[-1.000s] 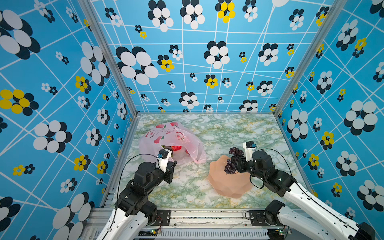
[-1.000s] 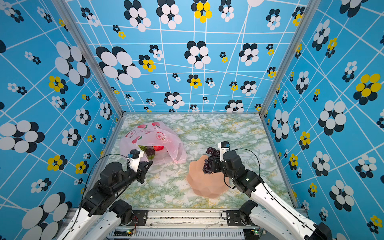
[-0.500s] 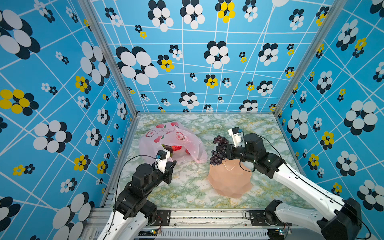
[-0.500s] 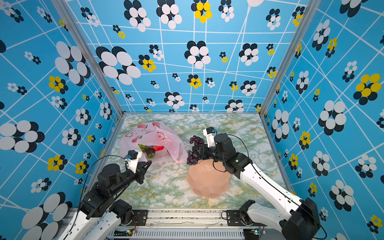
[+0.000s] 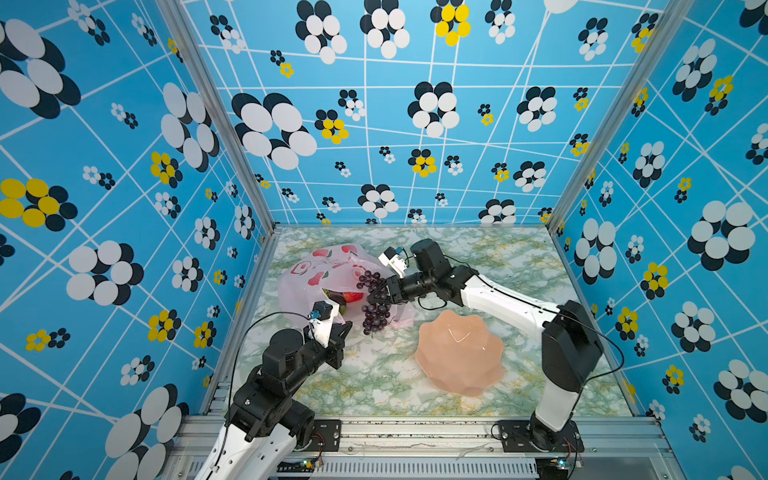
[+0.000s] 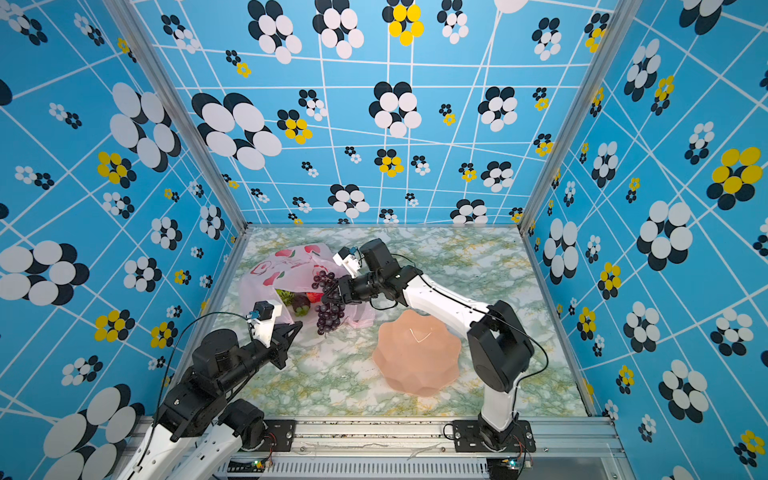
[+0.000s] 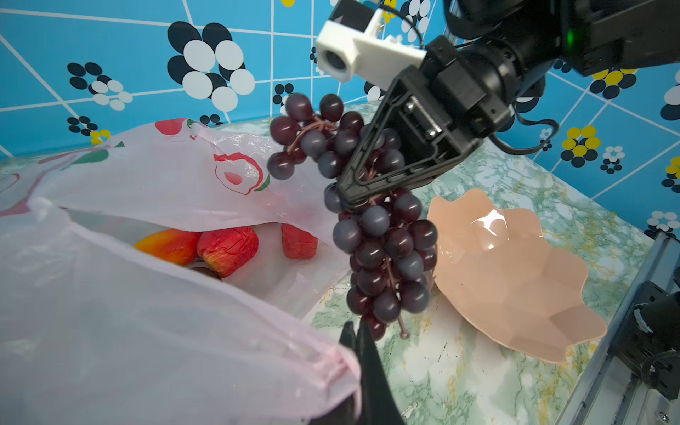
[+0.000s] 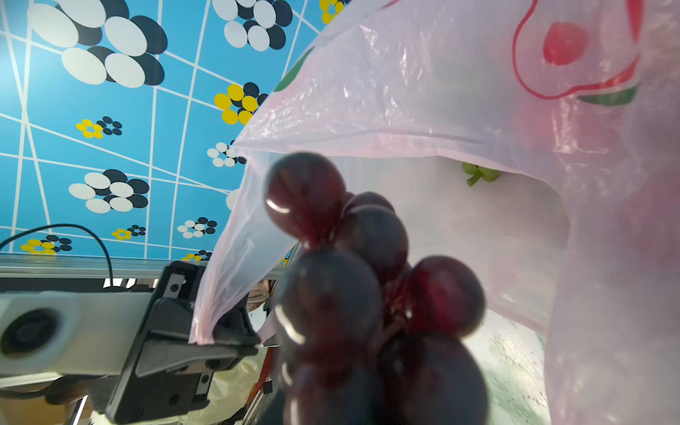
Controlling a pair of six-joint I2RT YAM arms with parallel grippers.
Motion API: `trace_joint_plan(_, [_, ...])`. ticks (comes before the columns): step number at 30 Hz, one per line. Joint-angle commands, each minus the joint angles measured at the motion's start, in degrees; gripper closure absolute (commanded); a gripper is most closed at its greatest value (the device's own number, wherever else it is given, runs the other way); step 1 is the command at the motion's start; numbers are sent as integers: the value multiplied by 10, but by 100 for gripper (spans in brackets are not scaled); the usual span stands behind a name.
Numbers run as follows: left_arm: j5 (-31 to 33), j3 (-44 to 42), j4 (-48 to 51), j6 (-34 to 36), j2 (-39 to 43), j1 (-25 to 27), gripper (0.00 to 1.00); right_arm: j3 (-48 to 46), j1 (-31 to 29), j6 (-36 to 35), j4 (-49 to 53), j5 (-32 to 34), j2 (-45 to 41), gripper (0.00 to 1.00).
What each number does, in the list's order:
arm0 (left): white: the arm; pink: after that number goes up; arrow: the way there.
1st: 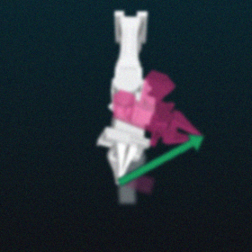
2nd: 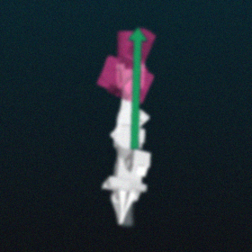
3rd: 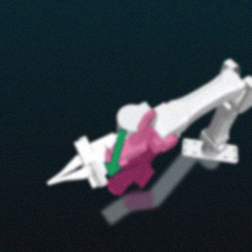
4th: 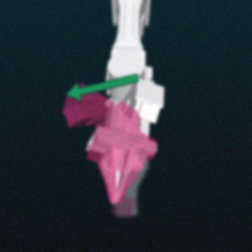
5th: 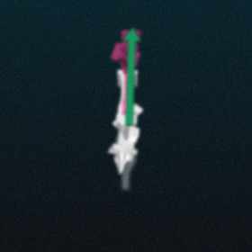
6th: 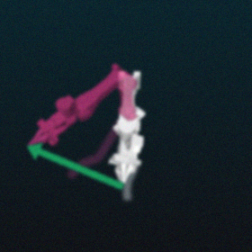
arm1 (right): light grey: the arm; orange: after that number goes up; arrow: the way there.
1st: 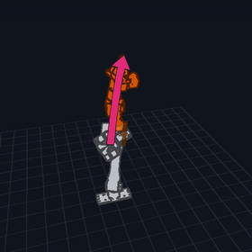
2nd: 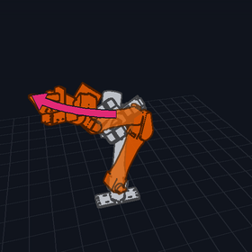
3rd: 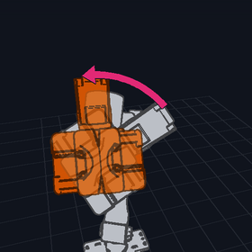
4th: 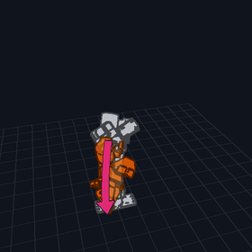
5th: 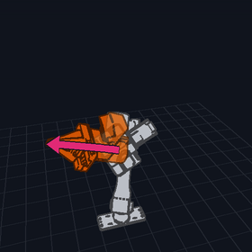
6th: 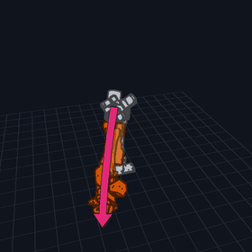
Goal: Place the fruits into the plastic bag
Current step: 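Lift the grape bunch and carry it toward the bag's opening with the right gripper, then lower the grapes into the bag and open the right gripper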
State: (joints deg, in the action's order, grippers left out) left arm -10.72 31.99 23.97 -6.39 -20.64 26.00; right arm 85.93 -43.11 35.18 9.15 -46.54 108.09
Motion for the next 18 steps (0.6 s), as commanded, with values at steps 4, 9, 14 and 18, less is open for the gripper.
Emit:
trace_joint_plan(4, [-11,-7,-17,12,11,5,100,121,0,-10,96,-101,96,65])
trace_joint_plan(9, [-34,-15,-30,22,15,5,100,209,-5,-66,228,-82,154,64])
trace_joint_plan(14, [-68,-25,-50,31,17,5,100,299,-13,-93,339,-59,218,64])
trace_joint_plan(18, [-109,-35,-70,43,22,5,100,387,-23,-97,416,-61,274,64])
